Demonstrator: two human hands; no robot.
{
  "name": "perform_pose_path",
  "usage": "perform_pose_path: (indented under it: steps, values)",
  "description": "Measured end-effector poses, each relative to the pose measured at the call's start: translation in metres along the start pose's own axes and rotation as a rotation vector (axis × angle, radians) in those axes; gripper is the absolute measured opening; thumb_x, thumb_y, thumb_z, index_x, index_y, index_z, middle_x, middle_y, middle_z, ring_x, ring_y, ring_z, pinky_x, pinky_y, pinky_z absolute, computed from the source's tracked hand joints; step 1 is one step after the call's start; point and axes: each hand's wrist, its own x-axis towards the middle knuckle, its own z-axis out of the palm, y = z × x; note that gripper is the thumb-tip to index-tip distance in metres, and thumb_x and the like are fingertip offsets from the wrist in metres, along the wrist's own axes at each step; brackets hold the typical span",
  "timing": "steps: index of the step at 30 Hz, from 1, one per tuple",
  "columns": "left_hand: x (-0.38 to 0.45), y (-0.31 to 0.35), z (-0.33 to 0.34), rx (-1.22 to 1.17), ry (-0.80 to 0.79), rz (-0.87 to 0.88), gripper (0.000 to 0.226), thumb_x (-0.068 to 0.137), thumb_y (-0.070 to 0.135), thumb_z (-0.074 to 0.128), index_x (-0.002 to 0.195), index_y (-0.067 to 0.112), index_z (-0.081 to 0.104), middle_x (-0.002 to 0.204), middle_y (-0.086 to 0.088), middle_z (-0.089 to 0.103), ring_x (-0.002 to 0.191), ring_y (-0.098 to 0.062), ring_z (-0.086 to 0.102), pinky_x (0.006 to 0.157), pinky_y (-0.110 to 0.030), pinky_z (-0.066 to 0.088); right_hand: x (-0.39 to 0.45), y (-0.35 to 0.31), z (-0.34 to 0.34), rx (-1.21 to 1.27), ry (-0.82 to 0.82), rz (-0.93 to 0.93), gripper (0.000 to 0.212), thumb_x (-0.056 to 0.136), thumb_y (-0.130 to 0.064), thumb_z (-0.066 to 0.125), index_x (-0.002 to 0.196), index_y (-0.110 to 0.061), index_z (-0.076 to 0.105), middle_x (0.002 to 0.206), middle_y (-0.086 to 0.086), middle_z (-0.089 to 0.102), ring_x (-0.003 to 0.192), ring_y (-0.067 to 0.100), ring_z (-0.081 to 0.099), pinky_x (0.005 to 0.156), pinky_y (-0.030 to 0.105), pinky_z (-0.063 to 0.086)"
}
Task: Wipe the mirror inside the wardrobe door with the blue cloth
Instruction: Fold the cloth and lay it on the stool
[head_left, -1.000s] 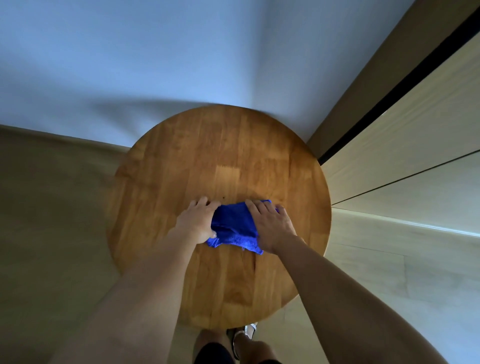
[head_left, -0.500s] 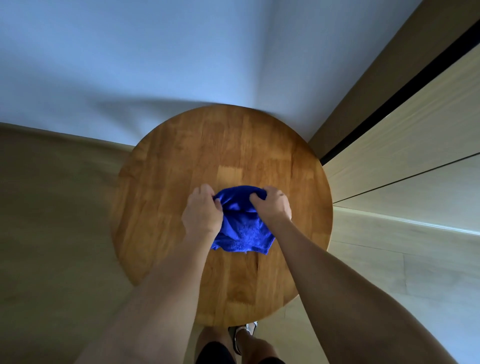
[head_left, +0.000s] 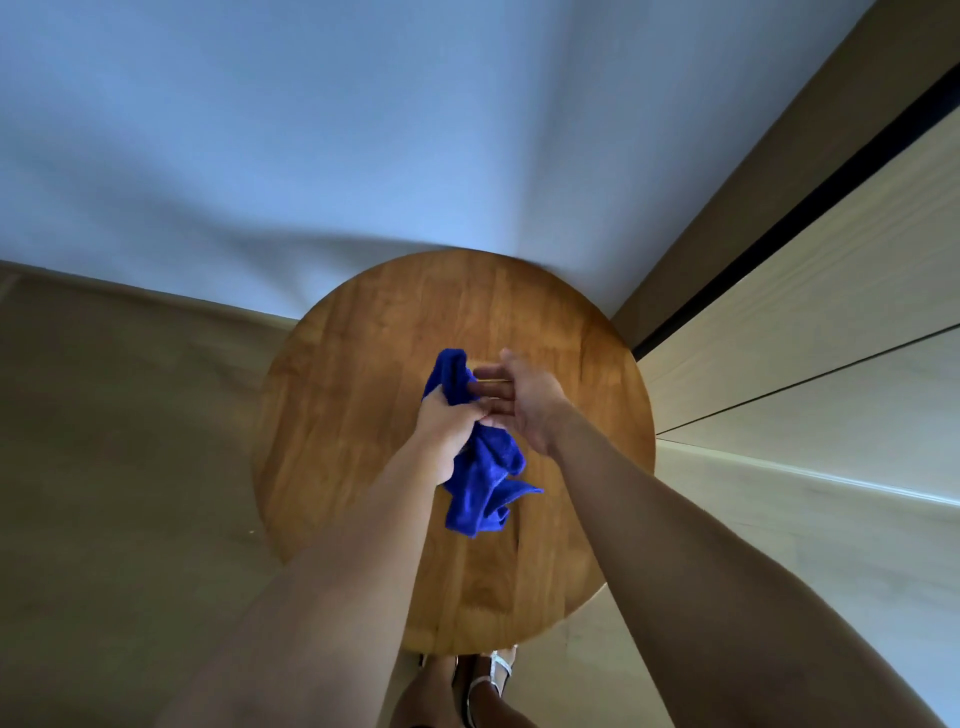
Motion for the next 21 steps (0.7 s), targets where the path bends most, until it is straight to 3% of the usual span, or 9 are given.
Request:
perform_pose_path:
  steps: [2,4,6,9,13,17,21]
  values:
    - [-0.001,0.005,-0.004,-0.099,0.012,-0.048,0.02,0.092,0.002,0.051,0.107,0.013,0.06,0.097,-0.01,0.066,0.093,-0.028,0.064,0.079,-0.043,0.053,-0.002,0.006,0.004,-0.226,0.188,-0.153,0.02,0.094,-0.013,0.044,0.093,-0.012,0.065,0.093,0.009,0.07,0.069,0.016,0.063,0.063,0.027,0.054]
    - [-0.003,0.01,-0.009,-0.15,0.056,-0.06,0.025,0.095,0.003,0.045,0.118,0.009,0.054,0.105,-0.013,0.064,0.095,-0.029,0.062,0.076,-0.041,0.051,-0.003,0.012,0.001,-0.446,0.336,-0.26,0.021,0.088,-0.011,0.045,0.09,-0.019,0.065,0.087,0.002,0.067,0.07,0.015,0.06,0.066,0.031,0.053]
    - [-0.006,0.016,-0.015,-0.206,0.104,-0.056,0.024,0.096,0.007,0.043,0.119,0.007,0.052,0.101,-0.013,0.063,0.089,-0.026,0.062,0.074,-0.038,0.051,-0.005,0.017,-0.004,-0.528,0.26,-0.267,0.016,0.087,-0.023,0.052,0.097,-0.02,0.064,0.091,-0.001,0.064,0.081,0.016,0.059,0.076,0.036,0.054]
    - [-0.008,0.028,-0.019,-0.335,0.128,-0.032,0.02,0.098,0.011,0.043,0.116,0.007,0.052,0.1,-0.013,0.064,0.086,-0.024,0.064,0.066,-0.033,0.052,-0.011,0.02,-0.004,-0.653,0.08,-0.268,0.049,0.081,-0.047,0.064,0.121,-0.021,0.052,0.112,-0.005,0.056,0.099,0.014,0.055,0.082,0.033,0.051]
    - [-0.012,0.033,-0.019,-0.379,0.077,0.005,0.023,0.094,0.022,0.057,0.109,0.005,0.058,0.101,-0.015,0.068,0.092,-0.025,0.066,0.077,-0.034,0.055,-0.019,0.022,0.011,-0.74,-0.04,-0.321,0.054,0.077,-0.037,0.069,0.124,-0.025,0.044,0.106,-0.004,0.057,0.091,0.012,0.058,0.076,0.03,0.052]
    - [-0.02,0.028,-0.025,-0.301,-0.039,0.022,0.016,0.09,0.016,0.062,0.105,0.016,0.061,0.103,-0.007,0.069,0.095,-0.017,0.065,0.082,-0.029,0.049,-0.02,0.02,0.017,-0.727,-0.032,-0.272,0.023,0.093,-0.026,0.052,0.105,-0.009,0.061,0.079,0.002,0.059,0.067,0.015,0.054,0.065,0.03,0.045]
    - [-0.027,0.021,-0.027,-0.256,-0.074,-0.015,0.019,0.097,0.01,0.047,0.106,0.017,0.063,0.105,-0.009,0.068,0.098,-0.021,0.064,0.078,-0.031,0.05,-0.021,0.019,0.019,-0.707,0.016,-0.194,0.035,0.098,-0.032,0.041,0.072,-0.012,0.05,0.074,0.005,0.049,0.062,0.016,0.045,0.059,0.03,0.038]
